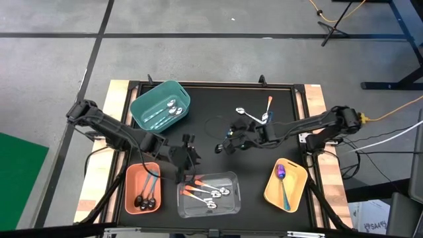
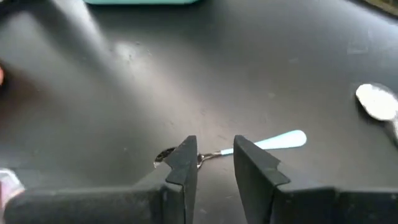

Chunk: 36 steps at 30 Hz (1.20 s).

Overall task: Sort silverware by color (type)
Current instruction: Put the blue spoon into the orange bin

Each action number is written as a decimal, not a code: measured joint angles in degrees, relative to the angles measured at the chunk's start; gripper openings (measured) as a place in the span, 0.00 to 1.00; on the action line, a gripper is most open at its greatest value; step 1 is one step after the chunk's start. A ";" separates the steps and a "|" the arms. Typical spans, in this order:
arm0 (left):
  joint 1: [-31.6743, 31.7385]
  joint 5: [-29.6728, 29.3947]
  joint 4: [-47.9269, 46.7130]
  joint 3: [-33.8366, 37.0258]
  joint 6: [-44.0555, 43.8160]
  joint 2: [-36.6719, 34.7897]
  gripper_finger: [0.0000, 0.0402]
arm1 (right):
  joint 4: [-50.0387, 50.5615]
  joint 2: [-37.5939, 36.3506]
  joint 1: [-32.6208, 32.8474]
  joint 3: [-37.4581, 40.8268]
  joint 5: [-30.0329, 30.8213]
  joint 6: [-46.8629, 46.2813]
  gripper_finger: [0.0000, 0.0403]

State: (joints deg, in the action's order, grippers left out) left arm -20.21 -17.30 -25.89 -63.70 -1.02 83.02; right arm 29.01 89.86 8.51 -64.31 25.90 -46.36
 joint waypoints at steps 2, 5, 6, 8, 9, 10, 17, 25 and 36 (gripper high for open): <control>0.70 -0.09 -1.32 0.00 0.16 -0.04 0.21 | -0.06 0.96 -0.52 0.00 -0.96 -2.60 0.23; 2.13 -0.25 -1.48 0.00 0.15 -0.02 0.21 | -0.11 1.77 -1.96 0.00 -5.31 -4.64 0.23; 2.65 -0.39 -1.42 0.00 0.03 -0.02 0.21 | -0.06 1.89 -2.46 0.00 -6.67 -4.73 0.23; 3.69 -0.49 -1.25 0.00 -0.42 0.18 0.21 | 0.01 1.92 -3.28 0.02 -8.41 -4.80 0.23; 4.23 -0.50 -1.15 0.00 -0.80 0.29 0.21 | -0.06 1.91 -3.70 0.02 -8.64 -4.83 0.23; 4.74 -0.48 -1.08 0.00 -1.24 0.31 0.21 | -0.07 1.90 -4.08 0.02 -8.68 -4.84 0.23; 8.20 -1.36 -0.67 0.00 -1.44 0.32 0.21 | -0.02 2.90 -6.86 0.02 -11.92 -7.74 0.23; 10.65 -1.55 -0.57 0.00 -1.44 0.33 0.21 | -1.15 8.04 -6.64 0.02 -12.08 -14.74 0.23; 11.69 -1.53 -0.59 0.00 -1.41 0.33 0.21 | -4.83 13.55 -6.71 0.02 -11.47 -26.53 0.23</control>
State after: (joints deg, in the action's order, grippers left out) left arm -8.51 -18.83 -26.48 -63.70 -2.44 83.35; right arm 24.18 103.41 1.80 -64.29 14.43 -72.89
